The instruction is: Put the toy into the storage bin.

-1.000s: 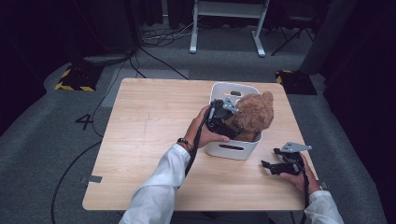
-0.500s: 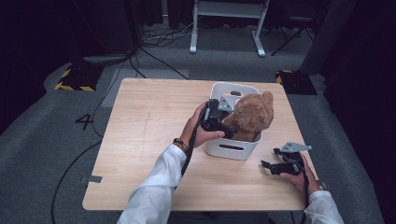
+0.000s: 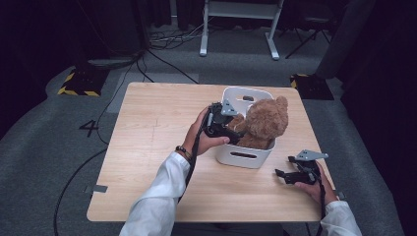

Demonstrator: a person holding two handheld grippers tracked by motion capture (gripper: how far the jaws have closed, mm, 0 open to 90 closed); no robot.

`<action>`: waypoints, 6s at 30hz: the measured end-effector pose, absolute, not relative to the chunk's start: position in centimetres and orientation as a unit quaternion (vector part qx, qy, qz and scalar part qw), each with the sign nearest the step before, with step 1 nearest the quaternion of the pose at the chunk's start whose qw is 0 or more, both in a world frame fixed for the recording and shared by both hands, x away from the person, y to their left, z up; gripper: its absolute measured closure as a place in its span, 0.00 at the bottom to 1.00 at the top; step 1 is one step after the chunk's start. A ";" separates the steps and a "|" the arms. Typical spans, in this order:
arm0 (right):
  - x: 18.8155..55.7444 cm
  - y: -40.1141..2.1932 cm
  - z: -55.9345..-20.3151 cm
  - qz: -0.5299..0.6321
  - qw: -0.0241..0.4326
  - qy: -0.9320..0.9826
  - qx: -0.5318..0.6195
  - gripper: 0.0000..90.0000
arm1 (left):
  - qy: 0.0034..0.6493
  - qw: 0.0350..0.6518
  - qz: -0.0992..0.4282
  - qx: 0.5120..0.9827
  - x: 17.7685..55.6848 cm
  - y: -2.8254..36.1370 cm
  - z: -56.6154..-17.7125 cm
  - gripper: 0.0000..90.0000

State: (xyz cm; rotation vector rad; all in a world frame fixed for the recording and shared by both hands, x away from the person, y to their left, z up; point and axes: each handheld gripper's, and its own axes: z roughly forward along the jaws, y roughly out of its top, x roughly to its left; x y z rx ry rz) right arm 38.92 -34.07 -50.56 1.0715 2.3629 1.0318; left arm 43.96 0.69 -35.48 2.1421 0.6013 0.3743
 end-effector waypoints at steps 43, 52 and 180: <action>38.9 -34.0 -50.6 0.364 0.174 0.833 0.379 0.18 | 0.257 0.406 0.211 0.851 41.0 7.9 -35.5 0.18; 38.9 -34.0 -50.6 0.364 0.174 0.833 0.379 0.18 | 0.258 0.399 0.220 0.852 40.2 9.1 -35.9 0.18; 38.8 -34.0 -50.6 0.363 0.174 0.833 0.379 0.17 | 0.418 0.336 0.157 0.829 33.6 22.2 -50.6 0.18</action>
